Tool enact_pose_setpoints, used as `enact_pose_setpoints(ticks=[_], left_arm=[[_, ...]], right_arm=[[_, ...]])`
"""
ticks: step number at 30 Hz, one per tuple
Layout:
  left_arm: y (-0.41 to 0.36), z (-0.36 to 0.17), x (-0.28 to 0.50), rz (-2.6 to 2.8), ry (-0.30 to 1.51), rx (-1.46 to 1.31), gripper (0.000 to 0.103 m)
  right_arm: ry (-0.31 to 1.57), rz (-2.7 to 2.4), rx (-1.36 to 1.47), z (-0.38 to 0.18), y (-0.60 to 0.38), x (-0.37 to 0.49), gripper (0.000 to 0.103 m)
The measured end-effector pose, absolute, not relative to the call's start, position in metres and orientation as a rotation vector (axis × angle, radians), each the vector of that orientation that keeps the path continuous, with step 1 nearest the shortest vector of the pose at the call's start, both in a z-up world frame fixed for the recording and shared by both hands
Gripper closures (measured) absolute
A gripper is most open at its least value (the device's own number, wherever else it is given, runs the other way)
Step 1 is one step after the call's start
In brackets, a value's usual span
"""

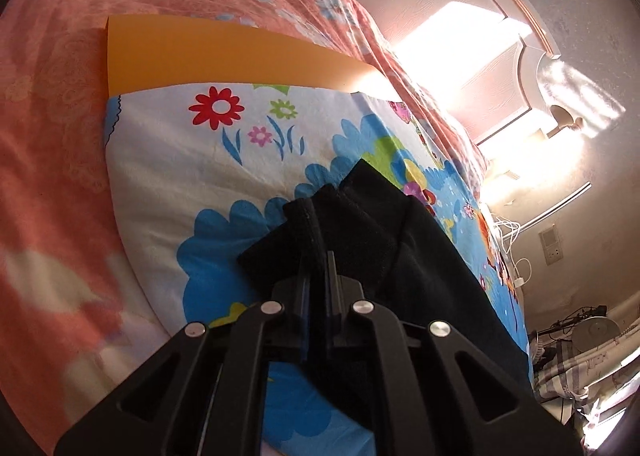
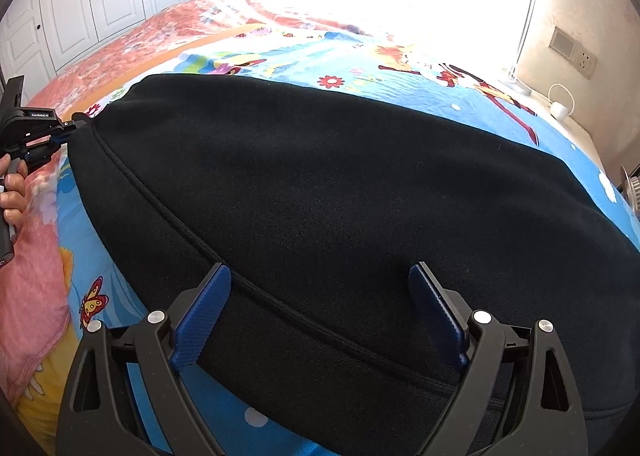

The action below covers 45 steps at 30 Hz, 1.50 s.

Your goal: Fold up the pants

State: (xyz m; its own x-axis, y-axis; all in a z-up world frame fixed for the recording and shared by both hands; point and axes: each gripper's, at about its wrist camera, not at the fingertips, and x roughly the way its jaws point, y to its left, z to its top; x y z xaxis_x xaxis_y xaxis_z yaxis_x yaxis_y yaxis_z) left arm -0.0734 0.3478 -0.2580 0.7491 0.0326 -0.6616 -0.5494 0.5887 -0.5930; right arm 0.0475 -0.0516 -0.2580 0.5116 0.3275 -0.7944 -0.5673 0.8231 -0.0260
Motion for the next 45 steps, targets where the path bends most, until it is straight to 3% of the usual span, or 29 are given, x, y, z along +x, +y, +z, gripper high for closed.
enact_pose_setpoints(ticks=[5, 7, 13, 17, 18, 19, 20, 22, 26, 27, 31, 32, 37, 40, 42, 43, 44, 45], left_arm=[[0.345, -0.251, -0.070, 0.384, 0.668, -0.856, 0.097], [0.349, -0.258, -0.072, 0.431, 0.691, -0.878, 0.081], [0.309, -0.215, -0.084, 0.378, 0.579, -0.672, 0.082], [0.265, -0.226, -0.051, 0.258, 0.694, -0.500, 0.079], [0.267, -0.239, -0.045, 0.294, 0.742, -0.508, 0.079], [0.274, -0.251, -0.044, 0.320, 0.765, -0.541, 0.096], [0.280, -0.255, -0.048, 0.339, 0.751, -0.577, 0.101], [0.283, -0.252, -0.057, 0.328, 0.722, -0.609, 0.101], [0.269, -0.232, -0.051, 0.284, 0.690, -0.553, 0.074], [0.265, -0.226, -0.045, 0.264, 0.684, -0.536, 0.074], [0.244, -0.201, 0.005, 0.190, 0.691, -0.413, 0.076], [0.237, -0.200, 0.022, 0.169, 0.709, -0.372, 0.081], [0.236, -0.244, 0.104, 0.180, 0.947, -0.286, 0.082], [0.250, -0.238, 0.090, 0.221, 0.891, -0.343, 0.084], [0.262, -0.220, 0.052, 0.239, 0.766, -0.437, 0.079], [0.273, -0.213, 0.028, 0.255, 0.713, -0.518, 0.065], [0.286, -0.211, 0.003, 0.286, 0.661, -0.614, 0.057], [0.299, -0.213, -0.025, 0.309, 0.607, -0.725, 0.057]], right_arm=[[0.907, 0.540, -0.311, -0.259, -0.050, 0.049, 0.016], [0.911, 0.544, -0.340, -0.257, -0.049, 0.047, 0.016], [0.851, 0.604, -0.263, -0.225, -0.045, 0.061, 0.016], [0.808, 0.583, -0.199, -0.203, -0.034, 0.094, 0.011], [0.824, 0.567, -0.196, -0.203, -0.031, 0.106, 0.011], [0.840, 0.550, -0.193, -0.205, -0.030, 0.117, 0.011], [0.850, 0.537, -0.188, -0.207, -0.030, 0.128, 0.011], [0.868, 0.507, -0.206, -0.218, -0.028, 0.148, 0.011], [0.973, 0.389, -0.265, -0.260, -0.031, 0.192, 0.009], [0.964, 0.402, -0.236, -0.263, -0.036, 0.194, 0.005], [0.921, 0.394, -0.290, -0.255, -0.031, 0.185, 0.005], [0.904, 0.398, -0.276, -0.249, -0.032, 0.180, 0.005], [0.871, 0.458, -0.168, -0.223, -0.031, 0.144, 0.005], [0.851, 0.480, -0.181, -0.218, -0.031, 0.115, 0.005], [0.860, 0.548, -0.142, -0.221, -0.033, 0.098, 0.005], [0.879, 0.581, -0.125, -0.225, -0.032, 0.091, 0.005], [0.904, 0.600, -0.120, -0.229, -0.030, 0.085, 0.005], [0.929, 0.604, -0.119, -0.234, -0.028, 0.081, 0.005]])
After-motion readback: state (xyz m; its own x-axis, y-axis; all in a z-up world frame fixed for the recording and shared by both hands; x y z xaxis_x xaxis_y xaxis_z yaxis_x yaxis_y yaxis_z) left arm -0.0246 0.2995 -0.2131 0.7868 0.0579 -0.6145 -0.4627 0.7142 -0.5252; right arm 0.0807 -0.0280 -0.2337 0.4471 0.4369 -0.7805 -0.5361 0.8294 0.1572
